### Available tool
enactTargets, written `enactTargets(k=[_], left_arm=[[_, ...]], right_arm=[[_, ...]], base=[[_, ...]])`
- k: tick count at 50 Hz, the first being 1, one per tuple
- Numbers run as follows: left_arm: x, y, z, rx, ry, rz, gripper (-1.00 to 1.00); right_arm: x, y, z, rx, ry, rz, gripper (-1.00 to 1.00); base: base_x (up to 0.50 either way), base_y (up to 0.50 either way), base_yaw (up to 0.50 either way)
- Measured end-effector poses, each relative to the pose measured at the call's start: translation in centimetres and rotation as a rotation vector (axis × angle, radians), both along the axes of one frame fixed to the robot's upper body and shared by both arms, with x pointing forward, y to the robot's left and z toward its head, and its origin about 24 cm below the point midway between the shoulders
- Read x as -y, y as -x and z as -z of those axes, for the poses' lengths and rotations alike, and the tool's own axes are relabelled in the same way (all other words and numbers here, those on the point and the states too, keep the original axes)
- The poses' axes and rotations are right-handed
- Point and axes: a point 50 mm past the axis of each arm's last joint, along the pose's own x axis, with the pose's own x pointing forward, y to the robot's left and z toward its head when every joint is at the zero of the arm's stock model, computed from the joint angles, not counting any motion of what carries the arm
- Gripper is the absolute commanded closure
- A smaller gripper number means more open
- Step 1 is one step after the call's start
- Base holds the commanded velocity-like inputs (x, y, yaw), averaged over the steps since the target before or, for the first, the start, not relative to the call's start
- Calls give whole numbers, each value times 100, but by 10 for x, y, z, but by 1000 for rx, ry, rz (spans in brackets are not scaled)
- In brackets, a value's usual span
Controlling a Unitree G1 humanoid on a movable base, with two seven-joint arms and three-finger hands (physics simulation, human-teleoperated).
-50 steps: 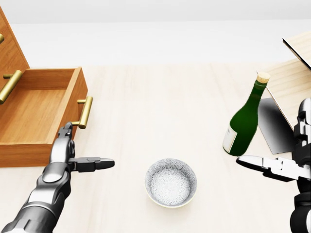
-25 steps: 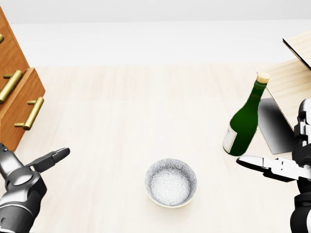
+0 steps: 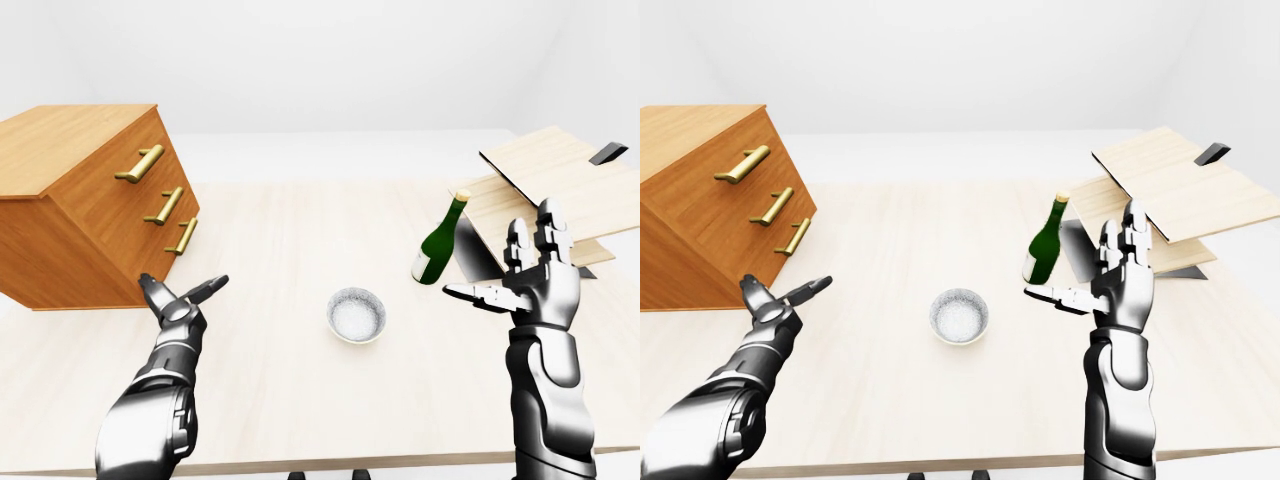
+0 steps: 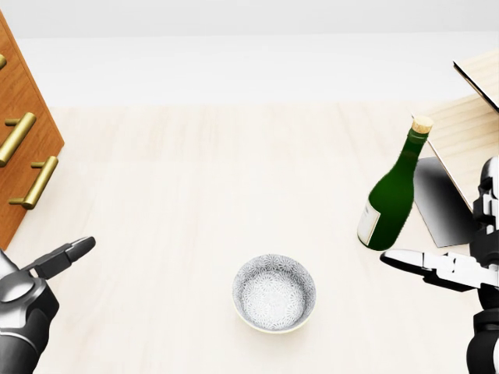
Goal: Close the bottom drawer of the cabinet.
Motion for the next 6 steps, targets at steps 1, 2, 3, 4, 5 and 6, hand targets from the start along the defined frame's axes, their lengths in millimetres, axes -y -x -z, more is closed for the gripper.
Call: enactTargets(k=[1,2,3,4,5,6], left_arm=[[0,0,0,0,0,0,-100],[0,0,0,0,0,0,-100],[0,0,0,0,0,0,-100],[0,0,0,1,0,0,-100],[0,0,0,1,0,0,-100],[0,0,0,1,1,0,-100]], right_arm=[[0,0,0,0,0,0,-100],[0,0,0,1,0,0,-100],[0,0,0,1,0,0,-100],[0,0,0,1,0,0,-100],[0,0,0,1,0,0,-100],[0,0,0,1,0,0,-100]], base=[[0,0,0],[0,0,1],[0,0,0],[0,0,0],[0,0,1],[0,0,0]])
